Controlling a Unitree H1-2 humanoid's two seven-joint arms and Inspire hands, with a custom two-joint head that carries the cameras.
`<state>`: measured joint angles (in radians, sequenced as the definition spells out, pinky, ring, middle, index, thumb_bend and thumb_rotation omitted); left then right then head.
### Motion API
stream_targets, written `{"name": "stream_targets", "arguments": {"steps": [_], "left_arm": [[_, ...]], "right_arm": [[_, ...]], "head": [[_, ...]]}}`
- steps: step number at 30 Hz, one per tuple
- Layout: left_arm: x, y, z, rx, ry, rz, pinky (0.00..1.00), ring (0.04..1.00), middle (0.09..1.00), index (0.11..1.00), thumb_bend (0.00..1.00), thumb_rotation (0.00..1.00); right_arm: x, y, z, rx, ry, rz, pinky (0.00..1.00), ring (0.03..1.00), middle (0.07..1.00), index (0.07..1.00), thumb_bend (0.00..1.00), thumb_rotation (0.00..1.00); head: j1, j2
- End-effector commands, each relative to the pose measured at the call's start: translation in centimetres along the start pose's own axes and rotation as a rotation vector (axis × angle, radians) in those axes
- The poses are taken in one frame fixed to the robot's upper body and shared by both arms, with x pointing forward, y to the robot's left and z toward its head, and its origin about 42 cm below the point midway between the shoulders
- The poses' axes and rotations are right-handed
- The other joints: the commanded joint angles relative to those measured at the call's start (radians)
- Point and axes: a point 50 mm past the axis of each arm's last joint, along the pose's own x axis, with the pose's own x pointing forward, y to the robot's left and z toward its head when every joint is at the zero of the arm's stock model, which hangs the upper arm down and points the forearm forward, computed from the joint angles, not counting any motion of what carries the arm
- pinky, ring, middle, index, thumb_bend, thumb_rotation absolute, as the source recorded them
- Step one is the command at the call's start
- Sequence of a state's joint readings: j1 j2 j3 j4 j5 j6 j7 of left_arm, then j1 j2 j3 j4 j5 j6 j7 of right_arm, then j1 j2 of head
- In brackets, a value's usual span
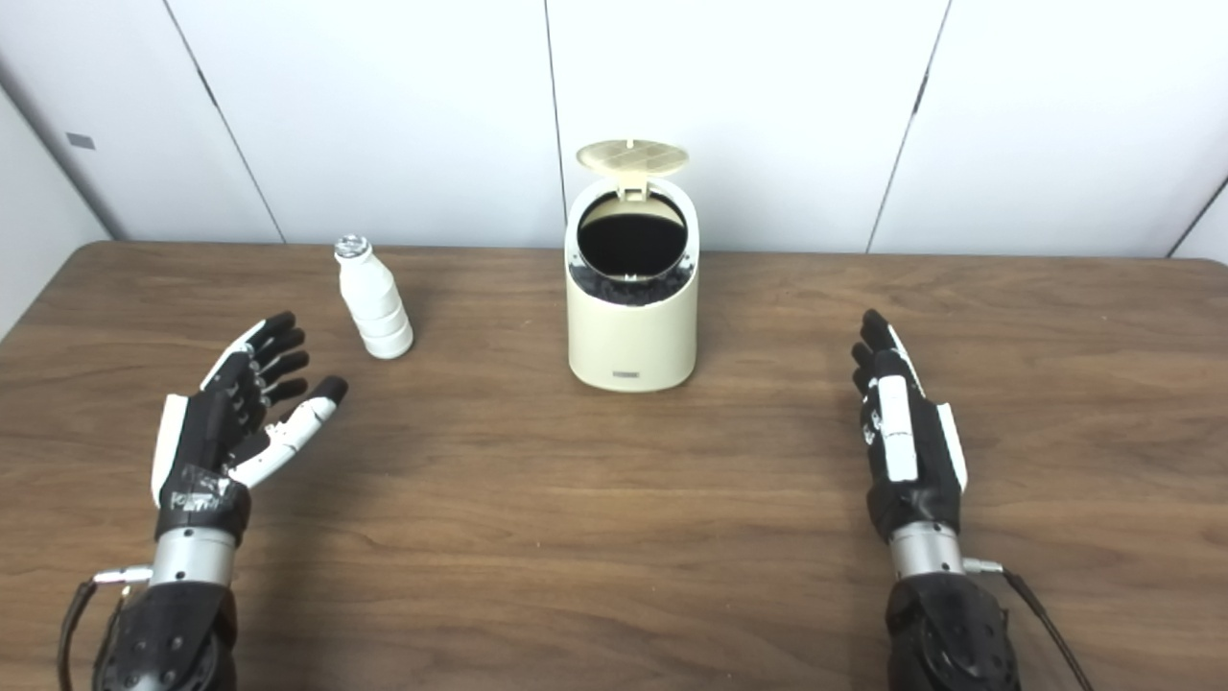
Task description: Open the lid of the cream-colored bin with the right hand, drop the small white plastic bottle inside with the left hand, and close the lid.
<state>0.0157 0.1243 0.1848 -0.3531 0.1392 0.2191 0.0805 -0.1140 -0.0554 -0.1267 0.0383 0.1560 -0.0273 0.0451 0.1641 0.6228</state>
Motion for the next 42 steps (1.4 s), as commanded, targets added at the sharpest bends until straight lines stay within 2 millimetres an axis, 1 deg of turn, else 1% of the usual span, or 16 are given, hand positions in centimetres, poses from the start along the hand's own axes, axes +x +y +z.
{"name": "stream_targets", "arguments": {"steps": [1, 3, 6, 9, 13, 16, 19, 21, 25, 30, 33, 35, 38, 42], "left_arm": [[1.5, 0.7, 1.2, 0.044, -0.050, 0.041, 0.78, 0.829, 0.851, 0.859, 0.77, 0.23], [2.2, 0.9, 1.2, 0.106, -0.035, 0.054, 0.78, 0.827, 0.851, 0.864, 0.80, 0.23], [3.4, 1.3, 1.1, 0.165, -0.026, 0.058, 0.80, 0.829, 0.852, 0.879, 0.83, 0.24], [4.7, 1.6, 0.8, 0.185, -0.021, 0.054, 0.80, 0.839, 0.863, 0.883, 0.84, 0.21], [6.4, 1.7, 0.3, 0.220, -0.026, 0.038, 0.81, 0.846, 0.874, 0.897, 0.84, 0.19], [7.7, 1.7, -0.1, 0.226, -0.006, 0.021, 0.84, 0.862, 0.881, 0.905, 0.85, 0.20], [8.9, 1.8, -0.4, 0.232, 0.023, 0.006, 0.84, 0.861, 0.874, 0.904, 0.86, 0.22], [9.5, 1.7, -0.5, 0.228, 0.042, 0.000, 0.83, 0.859, 0.871, 0.903, 0.87, 0.23], [10.5, 1.4, -0.5, 0.230, 0.049, -0.012, 0.81, 0.865, 0.876, 0.895, 0.89, 0.20], [11.9, 0.8, -0.1, 0.269, 0.033, -0.033, 0.81, 0.874, 0.876, 0.890, 0.89, 0.20], [12.7, 0.3, 0.1, 0.280, 0.010, -0.045, 0.81, 0.873, 0.875, 0.886, 0.88, 0.19], [13.1, 0.0, 0.3, 0.283, -0.002, -0.051, 0.82, 0.862, 0.866, 0.875, 0.88, 0.18], [13.6, -0.6, 0.6, 0.270, -0.009, -0.059, 0.82, 0.847, 0.840, 0.863, 0.89, 0.19], [13.9, -1.2, 0.8, 0.262, -0.019, -0.067, 0.82, 0.841, 0.830, 0.854, 0.89, 0.18]], "right_arm": [[-0.1, -0.1, -0.2, 0.013, -0.020, -0.002, 1.00, 0.966, 0.960, 0.918, 0.60, 0.88], [-0.1, -0.2, -0.2, 0.012, -0.021, -0.002, 1.00, 0.971, 0.960, 0.920, 0.60, 0.88], [-0.1, -0.3, -0.3, 0.015, -0.020, 0.000, 1.00, 0.966, 0.959, 0.922, 0.59, 0.87], [-0.1, -0.2, -0.5, 0.017, -0.011, -0.002, 1.00, 0.964, 0.959, 0.925, 0.59, 0.86], [-0.1, -0.2, -0.5, 0.007, -0.009, 0.007, 1.00, 0.965, 0.962, 0.932, 0.59, 0.87], [0.0, -0.1, -0.6, 0.009, -0.010, 0.005, 1.00, 0.962, 0.959, 0.929, 0.58, 0.87], [0.0, 0.1, -0.7, 0.003, -0.011, 0.013, 1.00, 0.966, 0.965, 0.939, 0.57, 0.87], [0.0, 0.1, -0.8, 0.000, -0.006, 0.013, 1.00, 0.961, 0.962, 0.936, 0.58, 0.86], [0.0, 0.3, -0.9, -0.003, 0.000, 0.009, 1.00, 0.946, 0.955, 0.933, 0.57, 0.85], [0.0, 0.4, -1.0, -0.016, 0.001, 0.013, 1.00, 0.944, 0.952, 0.927, 0.59, 0.87], [0.0, 0.5, -1.1, -0.018, 0.001, 0.009, 1.00, 0.942, 0.949, 0.922, 0.58, 0.86], [0.0, 0.6, -1.1, -0.026, 0.002, 0.005, 1.00, 0.937, 0.947, 0.924, 0.58, 0.87], [0.0, 0.7, -1.0, -0.022, 0.004, 0.003, 1.00, 0.937, 0.947, 0.924, 0.59, 0.87], [0.0, 0.9, -1.0, -0.018, 0.004, 0.004, 1.00, 0.938, 0.944, 0.921, 0.59, 0.86]], "head": [[0.001, 0.000], [0.006, -0.002], [0.006, -0.002], [0.007, -0.003], [0.006, -0.004], [0.002, -0.006], [-0.001, -0.009], [-0.004, -0.009], [-0.008, -0.010], [-0.014, -0.014], [-0.016, -0.015], [-0.016, -0.015], [-0.019, -0.013], [-0.022, -0.012]]}}
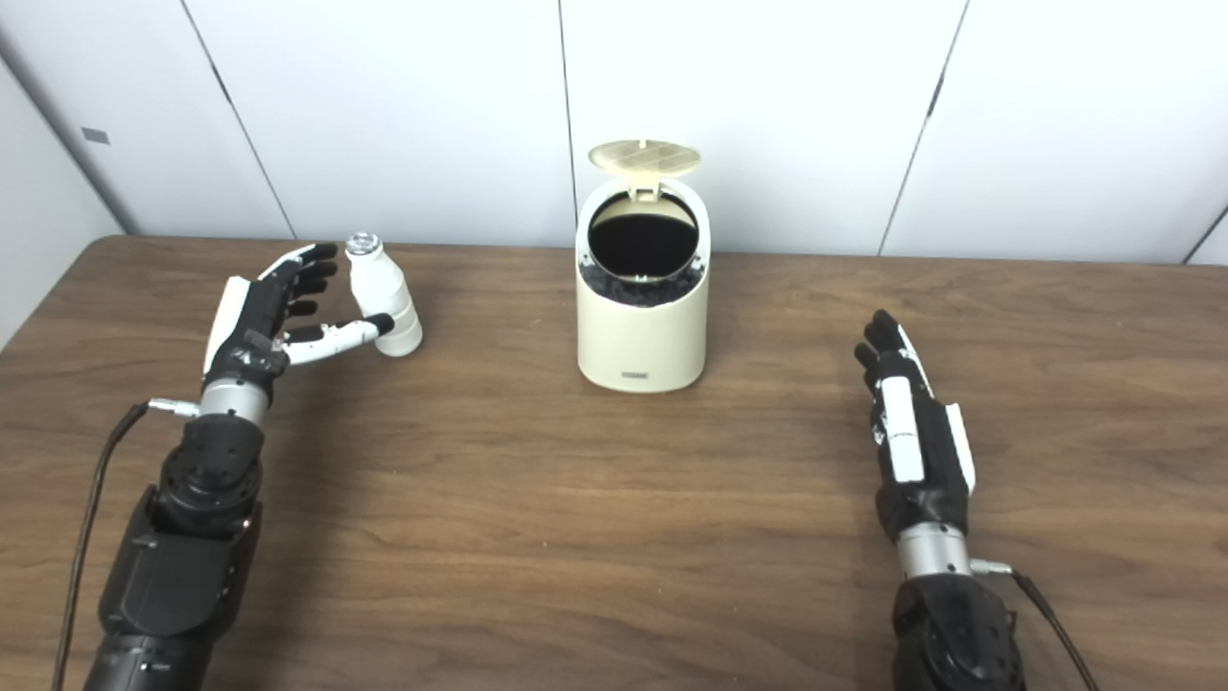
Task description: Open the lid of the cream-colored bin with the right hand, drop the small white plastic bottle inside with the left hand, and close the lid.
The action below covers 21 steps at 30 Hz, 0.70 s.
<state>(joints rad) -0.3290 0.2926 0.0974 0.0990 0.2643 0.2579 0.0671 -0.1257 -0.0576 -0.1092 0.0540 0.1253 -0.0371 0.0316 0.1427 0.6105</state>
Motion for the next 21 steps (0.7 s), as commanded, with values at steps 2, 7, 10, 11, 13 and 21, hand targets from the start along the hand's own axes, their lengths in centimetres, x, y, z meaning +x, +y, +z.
{"name": "stream_targets", "arguments": {"steps": [2, 7, 10, 11, 13, 21], "left_arm": [[1.49, 0.58, 2.67, 0.017, -0.109, 0.032, 0.82, 0.841, 0.831, 0.852, 0.89, 0.18], [1.69, 0.30, 2.95, 0.022, -0.121, 0.026, 0.81, 0.838, 0.828, 0.845, 0.86, 0.16], [1.79, 0.24, 3.14, 0.028, -0.129, 0.024, 0.81, 0.829, 0.815, 0.822, 0.85, 0.14], [1.80, 0.24, 3.15, 0.029, -0.132, 0.022, 0.80, 0.820, 0.808, 0.807, 0.85, 0.14], [1.77, 0.26, 3.15, 0.023, -0.135, 0.017, 0.79, 0.808, 0.795, 0.788, 0.85, 0.13], [1.92, 0.23, 3.01, 0.023, -0.136, 0.004, 0.71, 0.753, 0.749, 0.750, 0.84, 0.10]], "right_arm": [[-0.37, 0.58, -0.88, 0.014, 0.006, -0.004, 0.99, 0.939, 0.941, 0.919, 0.60, 0.85], [-0.37, 0.63, -0.86, 0.007, 0.007, -0.009, 0.99, 0.941, 0.940, 0.919, 0.60, 0.86], [-0.30, 0.61, -0.86, 0.007, 0.005, -0.007, 0.99, 0.940, 0.941, 0.921, 0.61, 0.86], [-0.27, 0.61, -0.87, 0.007, 0.003, -0.007, 1.00, 0.937, 0.938, 0.922, 0.59, 0.86], [-0.28, 0.62, -0.94, -0.015, -0.001, 0.000, 0.99, 0.938, 0.939, 0.928, 0.57, 0.87], [-0.32, 0.80, -1.05, -0.021, 0.008, -0.010, 1.00, 0.961, 0.940, 0.936, 0.57, 0.90]], "head": [[-0.001, 0.002], [-0.006, 0.005], [-0.008, 0.006], [-0.009, 0.006], [-0.012, 0.002], [-0.011, -0.003]]}}
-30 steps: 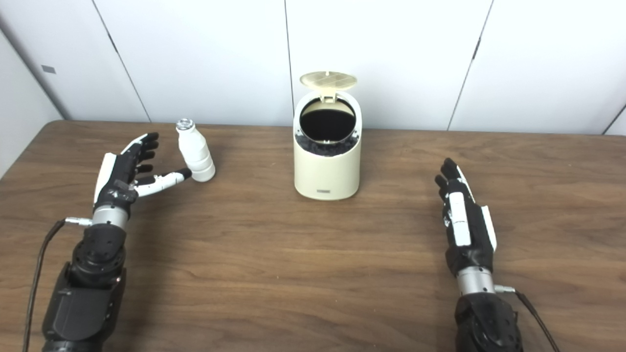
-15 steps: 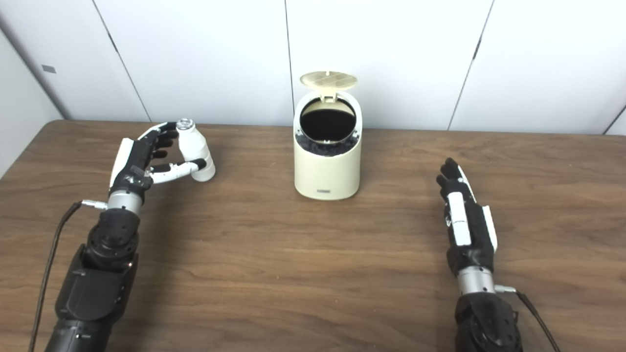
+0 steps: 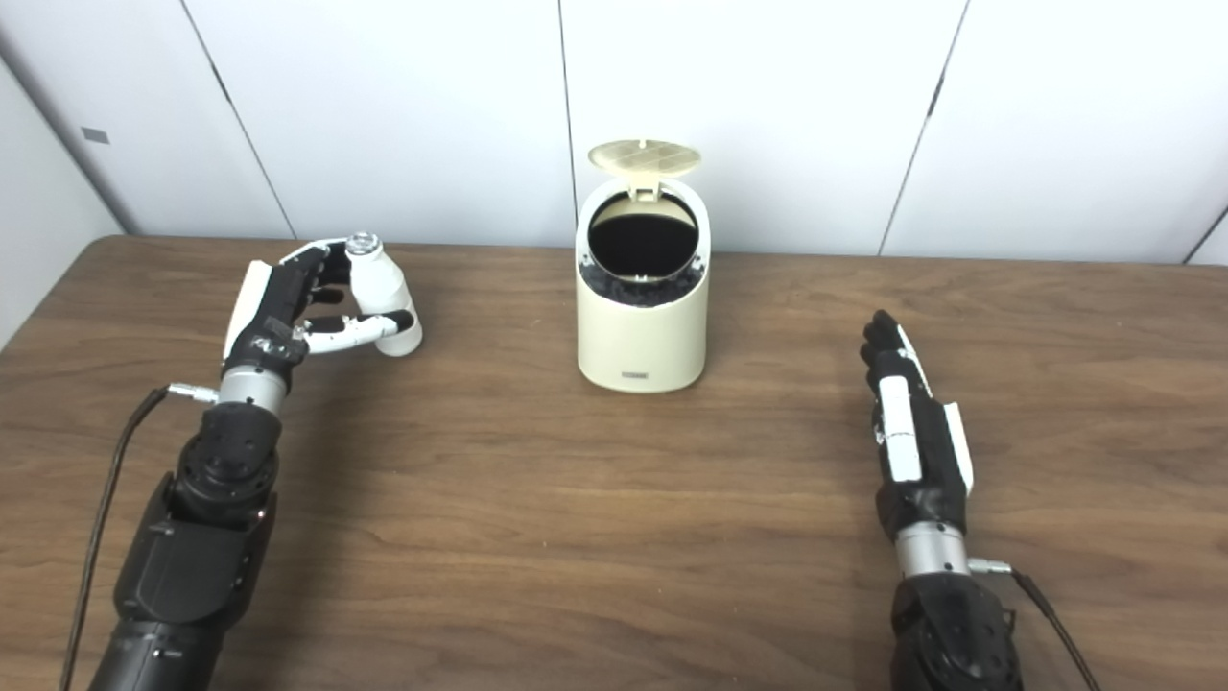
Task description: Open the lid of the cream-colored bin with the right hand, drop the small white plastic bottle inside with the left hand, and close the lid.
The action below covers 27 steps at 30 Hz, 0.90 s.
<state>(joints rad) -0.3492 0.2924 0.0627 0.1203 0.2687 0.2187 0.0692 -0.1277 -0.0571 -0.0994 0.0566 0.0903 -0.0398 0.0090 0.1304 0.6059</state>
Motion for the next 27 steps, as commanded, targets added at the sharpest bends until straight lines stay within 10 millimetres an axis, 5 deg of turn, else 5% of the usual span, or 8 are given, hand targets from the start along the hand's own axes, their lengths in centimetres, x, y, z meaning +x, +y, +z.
{"name": "stream_targets", "arguments": {"steps": [1, 9, 27], "left_arm": [[1.53, 1.30, 2.16, 0.017, -0.087, 0.033, 0.70, 0.747, 0.744, 0.748, 0.84, 0.10], [1.77, 1.32, 2.28, 0.038, -0.073, 0.022, 0.61, 0.687, 0.719, 0.719, 0.85, 0.10], [2.51, 0.49, 3.08, 0.068, -0.097, -0.009, 0.58, 0.669, 0.704, 0.708, 0.85, 0.14]], "right_arm": [[-0.39, 0.63, -1.01, 0.012, 0.009, 0.000, 1.00, 0.961, 0.939, 0.935, 0.58, 0.90], [-0.26, 0.68, -1.04, 0.016, 0.005, 0.001, 1.00, 0.975, 0.942, 0.945, 0.58, 0.91], [-0.53, -0.29, -0.77, 0.014, 0.000, -0.011, 0.96, 0.962, 0.918, 0.939, 0.60, 0.92]], "head": [[-0.001, 0.001], [-0.001, 0.001], [-0.002, 0.015]]}}
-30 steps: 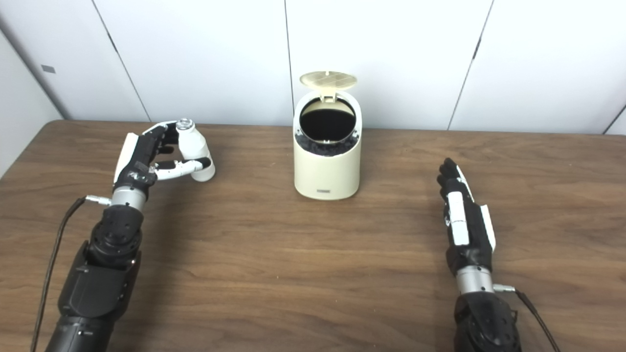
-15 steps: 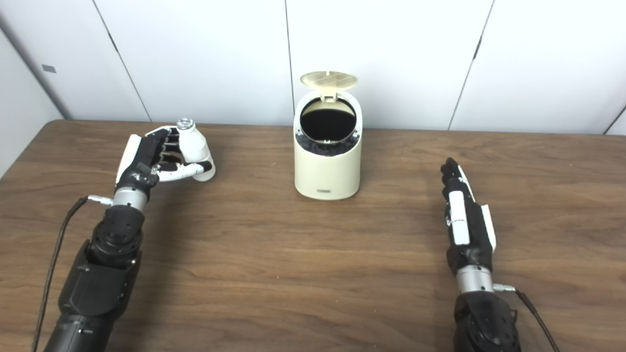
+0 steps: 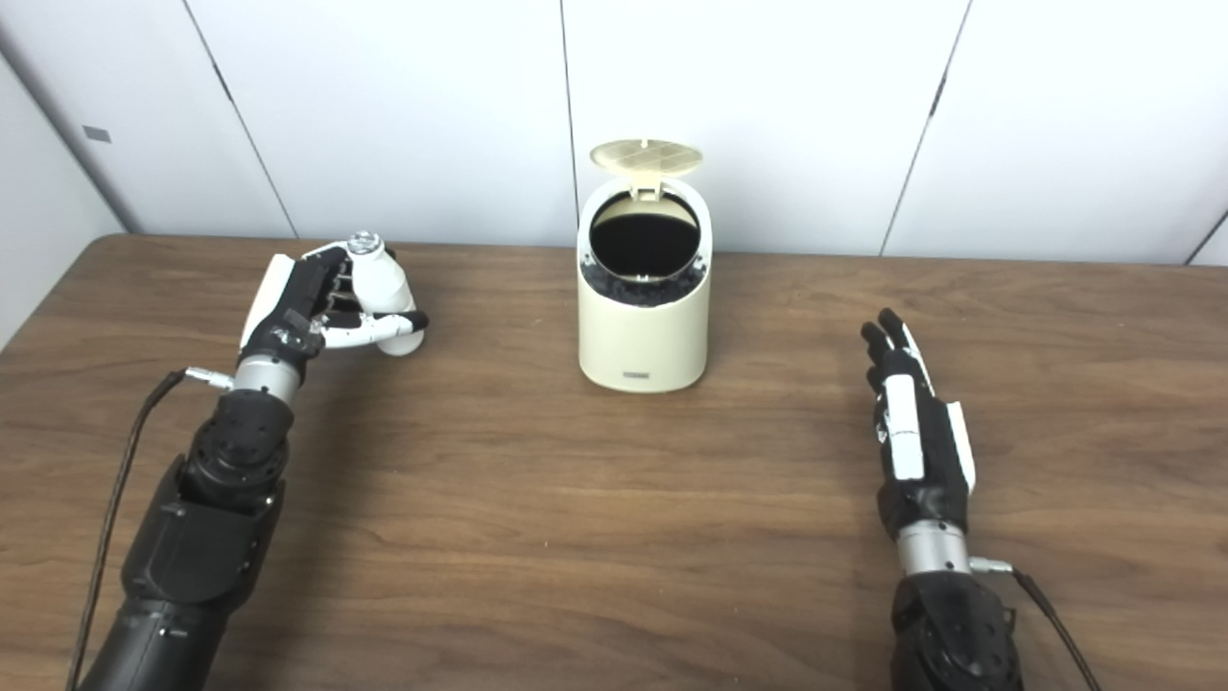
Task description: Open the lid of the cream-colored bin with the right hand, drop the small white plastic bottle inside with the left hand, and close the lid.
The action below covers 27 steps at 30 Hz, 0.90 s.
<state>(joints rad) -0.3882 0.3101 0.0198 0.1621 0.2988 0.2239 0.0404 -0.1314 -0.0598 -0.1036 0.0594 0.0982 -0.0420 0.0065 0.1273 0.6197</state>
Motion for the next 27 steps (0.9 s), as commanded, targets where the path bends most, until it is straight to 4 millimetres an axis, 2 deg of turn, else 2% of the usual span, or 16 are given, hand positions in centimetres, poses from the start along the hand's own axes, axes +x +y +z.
{"name": "stream_targets", "arguments": {"steps": [1, 5, 8, 9, 10, 11, 13, 18, 27], "left_arm": [[1.27, 1.33, 2.50, 0.009, -0.087, 0.050, 0.58, 0.663, 0.702, 0.705, 0.85, 0.13], [1.38, 1.24, 2.55, 0.001, -0.096, 0.063, 0.53, 0.621, 0.677, 0.693, 0.80, 0.05], [1.28, 1.30, 2.71, -0.001, -0.088, 0.079, 0.43, 0.521, 0.590, 0.663, 0.77, 0.00], [1.24, 1.33, 2.74, -0.001, -0.087, 0.086, 0.42, 0.501, 0.541, 0.644, 0.66, 0.00], [1.21, 1.34, 2.75, -0.001, -0.086, 0.089, 0.41, 0.485, 0.484, 0.584, 0.58, 0.00], [1.13, 1.37, 2.74, -0.007, -0.084, 0.104, 0.40, 0.479, 0.464, 0.564, 0.55, 0.00], [0.99, 1.40, 2.77, -0.015, -0.084, 0.128, 0.42, 0.435, 0.464, 0.548, 0.51, 0.00], [0.74, 1.42, 2.84, -0.007, -0.102, 0.173, 0.45, 0.454, 0.502, 0.480, 0.50, 0.00], [0.52, 1.50, 2.94, 0.011, -0.113, 0.189, 0.45, 0.459, 0.517, 0.463, 0.50, 0.00]], "right_arm": [[-0.68, -0.10, -0.83, 0.009, 0.002, -0.003, 0.97, 0.962, 0.918, 0.937, 0.60, 0.91], [-0.71, -0.12, -0.79, 0.021, 0.004, -0.001, 0.97, 0.965, 0.920, 0.941, 0.61, 0.90], [-0.70, -0.12, -0.76, 0.027, 0.003, -0.001, 0.97, 0.964, 0.919, 0.936, 0.61, 0.90], [-0.71, -0.11, -0.74, 0.024, 0.003, 0.000, 0.97, 0.963, 0.919, 0.938, 0.61, 0.90], [-0.72, -0.11, -0.73, 0.022, 0.002, 0.001, 0.96, 0.962, 0.919, 0.939, 0.61, 0.91], [-0.73, -0.11, -0.73, 0.019, 0.003, 0.003, 0.96, 0.961, 0.919, 0.939, 0.61, 0.91], [-0.76, -0.13, -0.72, 0.010, 0.002, 0.009, 0.96, 0.968, 0.924, 0.945, 0.61, 0.91], [-0.81, -0.25, -0.66, 0.016, 0.001, 0.007, 0.99, 0.971, 0.923, 0.940, 0.62, 0.92], [-0.82, -0.25, -0.76, 0.030, 0.006, 0.009, 1.00, 0.975, 0.922, 0.938, 0.61, 0.94]], "head": [[0.001, 0.004], [0.002, 0.007], [0.004, 0.008], [0.005, 0.009], [0.004, 0.008], [0.004, 0.009], [0.003, 0.010], [0.008, 0.012], [0.010, 0.015]]}}
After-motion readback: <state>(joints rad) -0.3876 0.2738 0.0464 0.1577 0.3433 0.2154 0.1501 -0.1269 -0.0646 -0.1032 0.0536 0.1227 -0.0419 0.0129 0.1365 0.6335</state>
